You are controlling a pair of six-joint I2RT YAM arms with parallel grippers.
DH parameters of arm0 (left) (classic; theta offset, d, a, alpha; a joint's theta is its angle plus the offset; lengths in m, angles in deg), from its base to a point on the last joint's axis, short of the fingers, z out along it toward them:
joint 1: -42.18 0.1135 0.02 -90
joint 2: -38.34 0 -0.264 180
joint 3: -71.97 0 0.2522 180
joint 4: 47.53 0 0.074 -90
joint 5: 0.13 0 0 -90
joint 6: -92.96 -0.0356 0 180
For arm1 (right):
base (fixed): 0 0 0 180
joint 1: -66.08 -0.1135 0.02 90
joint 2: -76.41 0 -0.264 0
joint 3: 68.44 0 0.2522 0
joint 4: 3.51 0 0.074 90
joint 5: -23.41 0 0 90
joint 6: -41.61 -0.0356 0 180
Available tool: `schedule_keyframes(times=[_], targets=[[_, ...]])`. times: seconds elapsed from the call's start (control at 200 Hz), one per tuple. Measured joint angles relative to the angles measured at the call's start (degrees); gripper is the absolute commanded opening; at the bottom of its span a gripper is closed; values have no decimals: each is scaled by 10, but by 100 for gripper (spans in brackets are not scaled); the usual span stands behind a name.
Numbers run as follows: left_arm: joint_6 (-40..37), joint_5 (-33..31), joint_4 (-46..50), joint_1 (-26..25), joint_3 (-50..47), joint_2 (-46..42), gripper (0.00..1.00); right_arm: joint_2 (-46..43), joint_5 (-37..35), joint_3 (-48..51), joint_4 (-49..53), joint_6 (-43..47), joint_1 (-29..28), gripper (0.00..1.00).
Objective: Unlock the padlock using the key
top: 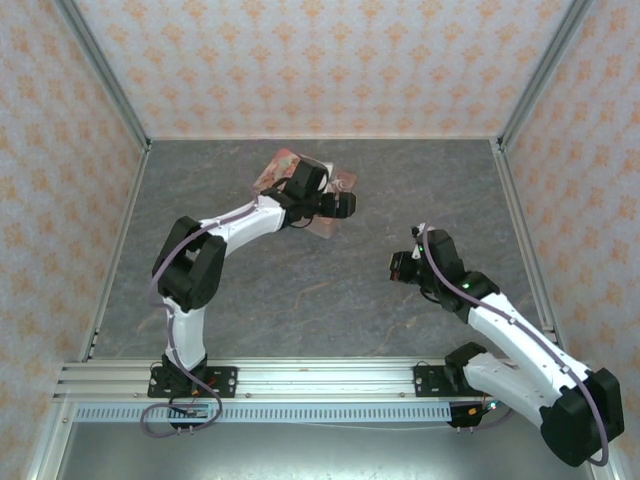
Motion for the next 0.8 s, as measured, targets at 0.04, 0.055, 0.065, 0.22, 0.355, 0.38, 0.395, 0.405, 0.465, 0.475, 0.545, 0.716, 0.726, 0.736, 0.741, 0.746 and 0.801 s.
schedule_keyframes(times=[0.04,0.055,0.065,0.22,0.355,0.38,0.395,0.405,0.465,0.475,0.545,0.716,0.726,0.736,0.741,0.746,0.801], targets=[[5,0,-4,-5,-18,-14,91,-5,7,0,3,-2,10,0],[7,0,-6,-8,-26,-20,92,-7,9,1,4,-2,14,0],[7,0,-6,-9,-29,-22,91,-8,10,1,5,-2,17,0],[26,-2,-16,-37,-91,-73,91,-32,21,5,28,-3,61,0],[45,-3,-24,-71,-121,-96,91,-59,20,5,55,1,80,0],[49,-3,-27,-79,-123,-96,91,-63,19,5,60,3,82,0],[51,-4,-28,-83,-123,-96,91,-66,19,5,63,3,82,0],[52,-3,-30,-86,-123,-96,91,-67,18,5,65,3,82,0],[58,-1,-37,-102,-123,-95,92,-75,15,4,80,7,82,0],[61,0,-38,-105,-123,-94,91,-76,14,3,83,8,82,0],[72,1,-50,-120,-117,-84,92,-82,13,0,96,12,82,0],[90,15,-69,-129,-61,-34,91,-99,13,-5,113,18,82,0],[90,16,-69,-129,-58,-31,91,-100,13,-5,113,18,82,0],[91,16,-70,-129,-54,-28,91,-100,13,-5,113,18,82,0],[92,16,-71,-129,-52,-27,91,-101,13,-5,114,18,82,0],[92,16,-71,-129,-49,-24,91,-101,13,-5,114,18,82,0],[94,18,-73,-129,-29,-8,91,-102,14,-5,115,18,82,0]])
